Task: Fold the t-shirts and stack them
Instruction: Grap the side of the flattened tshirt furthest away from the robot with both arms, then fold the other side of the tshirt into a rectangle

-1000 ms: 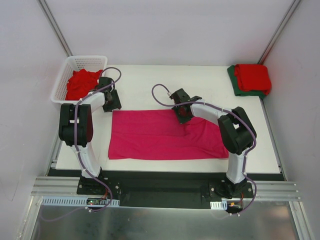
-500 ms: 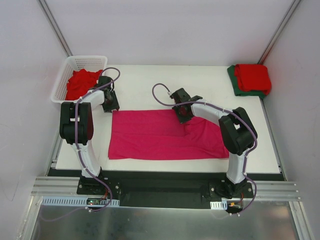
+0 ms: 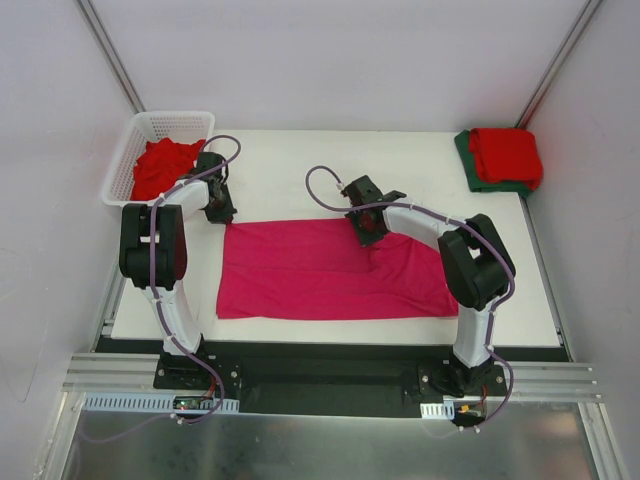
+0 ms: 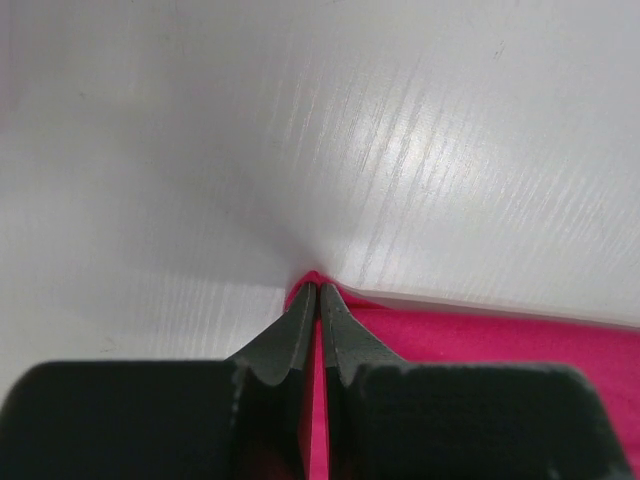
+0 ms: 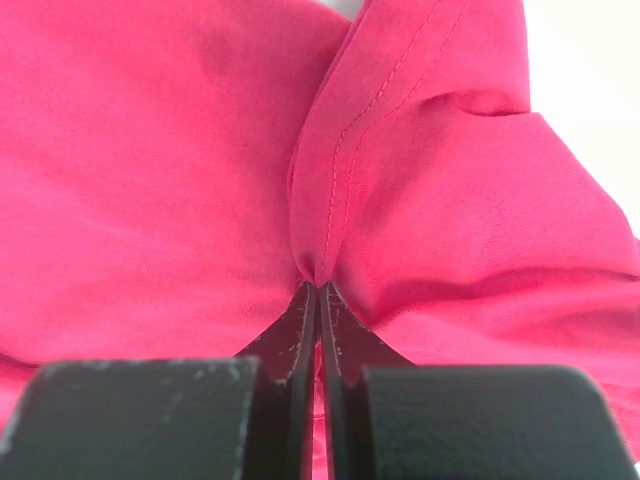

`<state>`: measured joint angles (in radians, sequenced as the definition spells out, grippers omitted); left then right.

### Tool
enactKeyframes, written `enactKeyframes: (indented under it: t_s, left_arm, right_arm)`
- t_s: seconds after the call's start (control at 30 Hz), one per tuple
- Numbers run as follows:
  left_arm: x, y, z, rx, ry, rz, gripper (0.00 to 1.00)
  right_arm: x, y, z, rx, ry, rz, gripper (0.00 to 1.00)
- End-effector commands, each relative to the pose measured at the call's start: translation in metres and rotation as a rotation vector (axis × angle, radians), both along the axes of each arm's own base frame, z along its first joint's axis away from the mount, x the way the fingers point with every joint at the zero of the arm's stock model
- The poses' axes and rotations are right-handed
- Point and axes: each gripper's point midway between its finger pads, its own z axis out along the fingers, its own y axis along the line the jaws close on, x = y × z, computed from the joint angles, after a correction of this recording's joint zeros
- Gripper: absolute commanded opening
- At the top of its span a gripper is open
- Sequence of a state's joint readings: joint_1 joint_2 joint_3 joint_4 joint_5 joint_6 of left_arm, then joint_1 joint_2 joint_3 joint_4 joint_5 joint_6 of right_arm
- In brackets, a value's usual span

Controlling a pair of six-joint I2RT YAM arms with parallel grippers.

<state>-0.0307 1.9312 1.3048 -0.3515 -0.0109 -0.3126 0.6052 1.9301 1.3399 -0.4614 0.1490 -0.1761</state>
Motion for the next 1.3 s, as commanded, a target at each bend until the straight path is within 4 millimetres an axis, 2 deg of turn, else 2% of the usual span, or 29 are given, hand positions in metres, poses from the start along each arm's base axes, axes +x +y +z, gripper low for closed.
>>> enactKeyframes:
  t_s: [0.0, 0.23, 0.47, 0.63, 0.87, 0.93, 0.97, 1.13, 1.27]
  left_arm:
    - [0.004, 0.01, 0.002, 0.03, 0.008, 0.013, 0.0]
    - [0.001, 0.008, 0.007, 0.014, 0.0, 0.023, 0.0]
    - [-0.003, 0.003, 0.03, -0.008, -0.05, 0.029, 0.0]
    - [-0.01, -0.002, 0.052, -0.031, -0.098, 0.034, 0.0]
    - [-0.035, -0.003, 0.071, -0.047, -0.139, 0.058, 0.0]
    - [-0.047, -0.003, 0.067, -0.053, -0.126, 0.071, 0.0]
    - [-0.05, -0.003, 0.074, -0.058, -0.145, 0.076, 0.0]
    - [-0.076, -0.004, 0.071, -0.078, -0.14, 0.112, 0.0]
    - [-0.088, -0.004, 0.079, -0.092, -0.17, 0.131, 0.0]
  right_arm:
    - [0.005, 0.001, 0.025, 0.028, -0.044, -0.008, 0.01]
    - [0.009, -0.01, 0.04, 0.004, -0.098, -0.057, 0.01]
    - [0.019, -0.043, 0.081, -0.025, -0.216, -0.202, 0.01]
    - [0.015, -0.065, 0.112, -0.047, -0.27, -0.274, 0.01]
    - [-0.002, -0.095, 0.135, -0.071, -0.305, -0.372, 0.01]
    - [-0.01, -0.103, 0.141, -0.083, -0.315, -0.386, 0.01]
    - [-0.013, -0.107, 0.142, -0.093, -0.317, -0.391, 0.01]
    - [-0.034, -0.129, 0.152, -0.132, -0.326, -0.462, 0.01]
    - [-0.051, -0.143, 0.161, -0.142, -0.336, -0.49, 0.01]
